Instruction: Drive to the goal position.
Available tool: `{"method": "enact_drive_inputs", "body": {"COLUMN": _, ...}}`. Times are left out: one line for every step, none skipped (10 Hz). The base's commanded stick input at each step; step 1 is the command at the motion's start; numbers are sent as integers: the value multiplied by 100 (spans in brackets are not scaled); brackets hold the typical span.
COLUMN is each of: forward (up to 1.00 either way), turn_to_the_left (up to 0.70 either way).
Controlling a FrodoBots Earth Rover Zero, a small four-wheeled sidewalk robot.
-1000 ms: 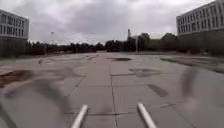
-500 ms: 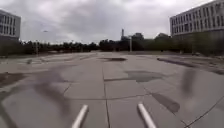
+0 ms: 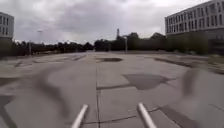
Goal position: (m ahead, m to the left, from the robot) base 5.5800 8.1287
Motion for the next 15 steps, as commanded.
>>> {"method": "enact_drive_inputs", "body": {"forward": 100, "turn_to_the_left": 0}}
{"method": "enact_drive_inputs", "body": {"forward": 100, "turn_to_the_left": 0}}
{"method": "enact_drive_inputs", "body": {"forward": 100, "turn_to_the_left": 0}}
{"method": "enact_drive_inputs", "body": {"forward": 100, "turn_to_the_left": 0}}
{"method": "enact_drive_inputs", "body": {"forward": 100, "turn_to_the_left": 18}}
{"method": "enact_drive_inputs", "body": {"forward": 100, "turn_to_the_left": 27}}
{"method": "enact_drive_inputs", "body": {"forward": 100, "turn_to_the_left": 27}}
{"method": "enact_drive_inputs", "body": {"forward": 100, "turn_to_the_left": 27}}
{"method": "enact_drive_inputs", "body": {"forward": 100, "turn_to_the_left": 27}}
{"method": "enact_drive_inputs", "body": {"forward": 100, "turn_to_the_left": 27}}
{"method": "enact_drive_inputs", "body": {"forward": 100, "turn_to_the_left": 27}}
{"method": "enact_drive_inputs", "body": {"forward": 100, "turn_to_the_left": 27}}
{"method": "enact_drive_inputs", "body": {"forward": 100, "turn_to_the_left": 27}}
{"method": "enact_drive_inputs", "body": {"forward": 100, "turn_to_the_left": 27}}
{"method": "enact_drive_inputs", "body": {"forward": 100, "turn_to_the_left": 27}}
